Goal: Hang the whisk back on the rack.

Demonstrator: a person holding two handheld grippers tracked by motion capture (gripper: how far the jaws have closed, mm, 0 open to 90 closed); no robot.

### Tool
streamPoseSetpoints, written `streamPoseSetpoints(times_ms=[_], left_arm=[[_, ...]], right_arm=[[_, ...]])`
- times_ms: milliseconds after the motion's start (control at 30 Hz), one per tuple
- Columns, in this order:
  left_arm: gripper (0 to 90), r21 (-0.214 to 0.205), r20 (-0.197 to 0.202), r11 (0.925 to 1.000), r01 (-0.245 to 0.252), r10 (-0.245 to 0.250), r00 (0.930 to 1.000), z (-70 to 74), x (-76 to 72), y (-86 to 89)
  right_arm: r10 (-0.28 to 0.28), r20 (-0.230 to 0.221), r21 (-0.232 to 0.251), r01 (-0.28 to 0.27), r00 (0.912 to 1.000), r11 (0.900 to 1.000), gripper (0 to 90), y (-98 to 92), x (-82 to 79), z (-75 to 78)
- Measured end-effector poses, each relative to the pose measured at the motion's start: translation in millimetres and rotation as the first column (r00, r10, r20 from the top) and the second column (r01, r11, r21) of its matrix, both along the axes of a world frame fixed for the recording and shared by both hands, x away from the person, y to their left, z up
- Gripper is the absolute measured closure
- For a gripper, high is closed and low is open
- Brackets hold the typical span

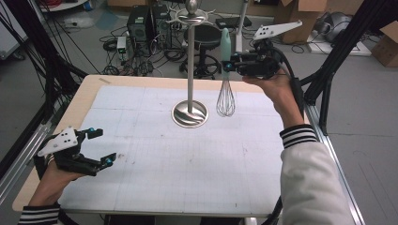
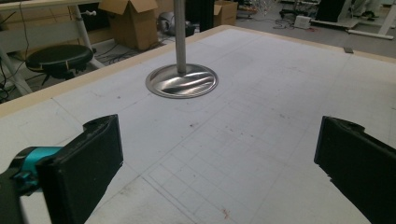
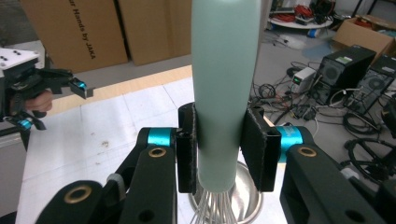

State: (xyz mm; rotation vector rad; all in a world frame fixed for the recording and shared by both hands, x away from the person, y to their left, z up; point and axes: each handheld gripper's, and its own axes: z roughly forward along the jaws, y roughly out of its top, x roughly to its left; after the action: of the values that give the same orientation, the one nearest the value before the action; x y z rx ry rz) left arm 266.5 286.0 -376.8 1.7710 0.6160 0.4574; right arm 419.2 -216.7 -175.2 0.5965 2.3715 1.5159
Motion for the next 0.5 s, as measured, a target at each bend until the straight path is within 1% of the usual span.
streamPoseSetpoints(times_ms=[33,100,133,200,300,467,500], left_arm=[[1.7,0.0,-0.001,1.0,0.001,-0.001,1.0,0.0,-0.1,-0.3],[1.7,-0.001,-0.001,1.0,0.004,-0.004,1.0,-0.2,0.0,-0.8],[1.7,-0.002,0.0,1.0,0.003,-0.003,1.0,-0.3,0.1,-0.8],[1.7,0.001,0.0,1.0,0.002,-0.002,1.0,-0.2,0.3,-0.4],[1.7,0.001,0.0,1.0,0.002,-0.002,1.0,-0.2,0.7,-0.2],[1.7,0.002,-0.002,1.0,0.001,-0.001,1.0,-0.7,0.7,-1.3],[1.7,0.002,-0.002,1.0,0.001,-0.001,1.0,-0.7,0.7,-1.2]], right_arm=[[-0.004,0.003,-0.004,0.004,1.0,1.0,68.2,0.6,3.7,2.3],[-0.005,0.005,-0.007,0.005,1.0,1.0,68.3,1.3,5.4,3.2],[-0.012,0.001,-0.007,0.012,0.9999,0.9999,68.2,2.6,8.8,5.0],[-0.016,0.001,-0.007,0.016,0.9999,0.9998,68.2,3.3,10.4,5.7],[-0.025,-0.002,-0.018,0.025,0.9997,0.9995,68.3,6.5,17.8,8.4],[-0.026,-0.007,-0.018,0.026,0.9996,0.9995,68.2,9.5,24.1,11.5],[-0.028,-0.007,-0.025,0.028,0.9996,0.9993,68.2,11.7,26.6,12.0]])
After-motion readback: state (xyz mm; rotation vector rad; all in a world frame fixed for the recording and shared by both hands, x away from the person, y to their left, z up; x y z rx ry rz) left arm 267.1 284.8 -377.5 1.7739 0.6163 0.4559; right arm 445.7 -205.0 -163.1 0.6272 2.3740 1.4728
